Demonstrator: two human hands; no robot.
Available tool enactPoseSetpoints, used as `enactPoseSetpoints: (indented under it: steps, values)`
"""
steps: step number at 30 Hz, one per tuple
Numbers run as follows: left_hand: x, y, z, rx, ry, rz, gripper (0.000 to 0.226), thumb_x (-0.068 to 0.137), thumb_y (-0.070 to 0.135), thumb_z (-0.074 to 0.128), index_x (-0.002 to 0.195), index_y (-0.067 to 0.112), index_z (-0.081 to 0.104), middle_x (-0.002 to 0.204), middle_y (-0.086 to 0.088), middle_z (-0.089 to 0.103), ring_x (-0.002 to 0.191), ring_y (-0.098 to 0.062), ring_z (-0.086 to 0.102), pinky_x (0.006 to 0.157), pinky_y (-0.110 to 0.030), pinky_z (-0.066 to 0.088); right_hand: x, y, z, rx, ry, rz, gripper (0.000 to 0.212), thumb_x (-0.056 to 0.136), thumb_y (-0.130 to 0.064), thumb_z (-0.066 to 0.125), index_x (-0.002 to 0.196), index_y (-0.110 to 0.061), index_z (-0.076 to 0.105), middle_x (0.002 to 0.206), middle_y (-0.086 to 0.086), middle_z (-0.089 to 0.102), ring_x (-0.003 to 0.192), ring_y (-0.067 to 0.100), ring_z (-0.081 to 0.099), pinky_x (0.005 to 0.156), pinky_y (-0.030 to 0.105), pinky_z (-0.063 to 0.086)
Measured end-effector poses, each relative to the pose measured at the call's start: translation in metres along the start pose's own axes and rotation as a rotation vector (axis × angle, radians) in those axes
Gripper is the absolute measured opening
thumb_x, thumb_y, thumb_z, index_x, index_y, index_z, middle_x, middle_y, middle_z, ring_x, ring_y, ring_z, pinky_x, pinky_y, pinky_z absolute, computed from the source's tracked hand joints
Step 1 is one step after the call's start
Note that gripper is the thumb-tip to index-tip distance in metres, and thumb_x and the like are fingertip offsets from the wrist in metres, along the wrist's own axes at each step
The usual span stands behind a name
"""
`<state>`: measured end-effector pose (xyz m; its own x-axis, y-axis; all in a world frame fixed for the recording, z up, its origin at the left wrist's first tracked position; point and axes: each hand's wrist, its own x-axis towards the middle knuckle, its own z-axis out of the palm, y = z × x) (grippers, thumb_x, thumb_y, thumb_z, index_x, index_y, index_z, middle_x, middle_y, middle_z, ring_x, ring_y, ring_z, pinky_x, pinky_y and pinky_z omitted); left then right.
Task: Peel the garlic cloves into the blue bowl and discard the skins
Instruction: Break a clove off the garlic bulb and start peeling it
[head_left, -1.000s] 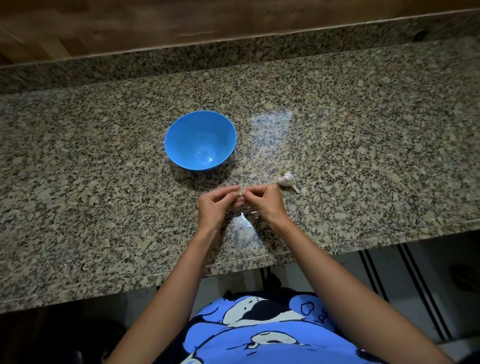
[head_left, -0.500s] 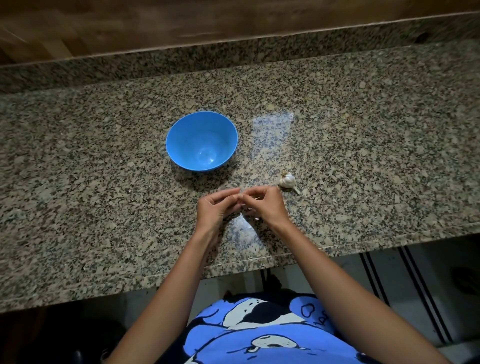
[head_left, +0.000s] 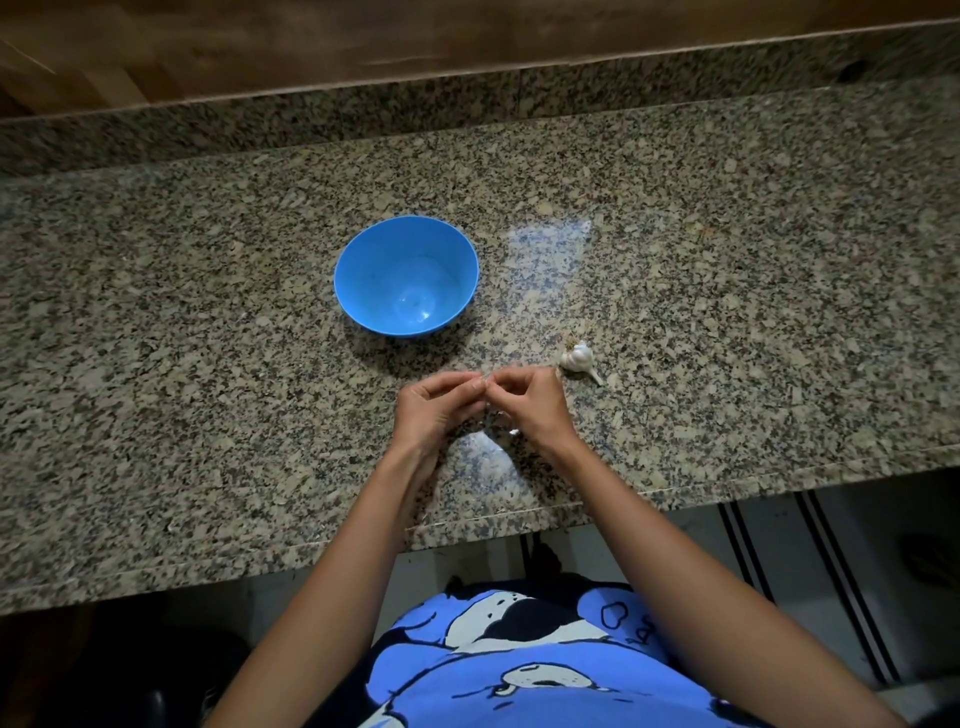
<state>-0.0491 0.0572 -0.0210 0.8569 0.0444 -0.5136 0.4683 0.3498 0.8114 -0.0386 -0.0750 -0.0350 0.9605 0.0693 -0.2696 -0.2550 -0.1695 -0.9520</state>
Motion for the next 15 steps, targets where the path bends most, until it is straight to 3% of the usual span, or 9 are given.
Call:
enactPoseSetpoints:
  steps: [8, 12, 13, 15]
  values:
    - [0.000, 0.000, -0.005, -0.123, -0.006, -0.078, 0.024, 0.081, -0.009, 0.061, 0.103, 0.001, 0.066, 0.089, -0.018, 0.071, 0.076, -0.020, 0.070, 0.072, -0.026, 0.059, 0.000, -0.002, -0.002, 0.073, -0.038, 0.079, 0.011, 0.085, -0.004, 0.063, 0.091, 0.003, 0.069, 0.075, 0.006, 0.068, 0.064, 0.010, 0.063, 0.054, 0.023, 0.052]
    - [-0.001, 0.000, -0.009, -0.134, 0.034, -0.039, 0.027, 0.084, -0.008, 0.060, 0.110, -0.001, 0.063, 0.098, -0.018, 0.071, 0.085, -0.023, 0.071, 0.078, -0.029, 0.058, 0.000, -0.002, -0.002, 0.091, 0.029, 0.104, 0.006, 0.086, -0.008, 0.063, 0.084, -0.007, 0.068, 0.077, 0.009, 0.068, 0.068, 0.021, 0.065, 0.056, 0.027, 0.054]
    - [0.000, -0.001, -0.012, -0.055, 0.089, 0.020, 0.028, 0.083, -0.007, 0.062, 0.110, 0.000, 0.063, 0.097, -0.015, 0.071, 0.087, -0.022, 0.070, 0.079, -0.028, 0.058, 0.002, -0.001, -0.003, 0.007, 0.075, 0.090, 0.006, 0.086, -0.010, 0.063, 0.084, -0.011, 0.068, 0.079, 0.009, 0.069, 0.070, 0.022, 0.066, 0.059, 0.029, 0.055]
    - [0.004, -0.004, -0.022, 0.341, 0.230, 0.219, 0.030, 0.084, -0.001, 0.065, 0.113, 0.004, 0.064, 0.098, -0.007, 0.072, 0.090, -0.019, 0.069, 0.081, -0.029, 0.057, 0.004, 0.001, -0.005, -0.239, 0.160, 0.046, 0.007, 0.086, -0.015, 0.064, 0.089, -0.011, 0.069, 0.085, 0.005, 0.071, 0.074, 0.019, 0.067, 0.069, 0.031, 0.056]
